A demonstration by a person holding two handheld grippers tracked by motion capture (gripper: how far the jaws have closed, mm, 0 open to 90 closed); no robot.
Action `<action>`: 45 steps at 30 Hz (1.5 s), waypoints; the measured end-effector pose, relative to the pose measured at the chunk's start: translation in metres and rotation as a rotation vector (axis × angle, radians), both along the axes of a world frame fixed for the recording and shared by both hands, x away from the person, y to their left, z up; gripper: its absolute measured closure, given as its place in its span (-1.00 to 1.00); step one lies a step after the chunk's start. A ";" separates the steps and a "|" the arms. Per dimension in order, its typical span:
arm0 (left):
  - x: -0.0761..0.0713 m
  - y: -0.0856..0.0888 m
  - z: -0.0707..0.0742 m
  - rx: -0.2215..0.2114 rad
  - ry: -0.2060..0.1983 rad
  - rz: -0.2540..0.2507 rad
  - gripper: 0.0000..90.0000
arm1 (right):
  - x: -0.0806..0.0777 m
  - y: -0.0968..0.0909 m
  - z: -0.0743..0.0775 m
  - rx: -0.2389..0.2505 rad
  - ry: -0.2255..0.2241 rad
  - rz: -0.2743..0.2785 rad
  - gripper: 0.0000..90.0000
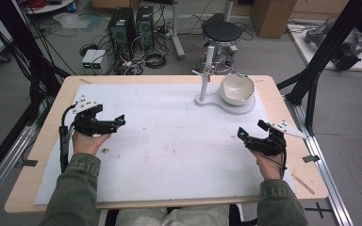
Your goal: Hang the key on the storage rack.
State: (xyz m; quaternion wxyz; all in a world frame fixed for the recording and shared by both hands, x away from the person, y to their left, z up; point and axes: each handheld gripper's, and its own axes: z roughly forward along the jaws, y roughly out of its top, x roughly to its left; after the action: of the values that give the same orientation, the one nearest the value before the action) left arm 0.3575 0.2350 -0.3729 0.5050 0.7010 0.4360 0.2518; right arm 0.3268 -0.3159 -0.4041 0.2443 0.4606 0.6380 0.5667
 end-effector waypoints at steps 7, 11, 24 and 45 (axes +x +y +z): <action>-0.009 0.011 -0.003 0.004 0.001 0.027 -0.96 | -0.001 0.000 0.000 0.004 0.004 -0.003 -0.99; -0.016 0.019 -0.007 0.002 -0.007 0.056 -0.96 | -0.001 0.000 0.000 0.007 0.004 -0.009 -0.99; -0.045 0.048 -0.021 -0.041 -0.066 0.157 -0.96 | -0.002 -0.001 -0.001 0.008 0.007 -0.016 -0.99; -0.059 0.077 -0.031 -0.103 -0.097 0.251 -0.96 | -0.001 0.002 -0.002 -0.020 0.018 -0.006 -0.99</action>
State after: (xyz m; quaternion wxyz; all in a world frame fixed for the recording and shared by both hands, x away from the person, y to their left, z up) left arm 0.2982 0.3120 -0.4038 0.5253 0.6010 0.5080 0.3238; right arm 0.3258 -0.3140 -0.4065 0.2449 0.4651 0.6443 0.5555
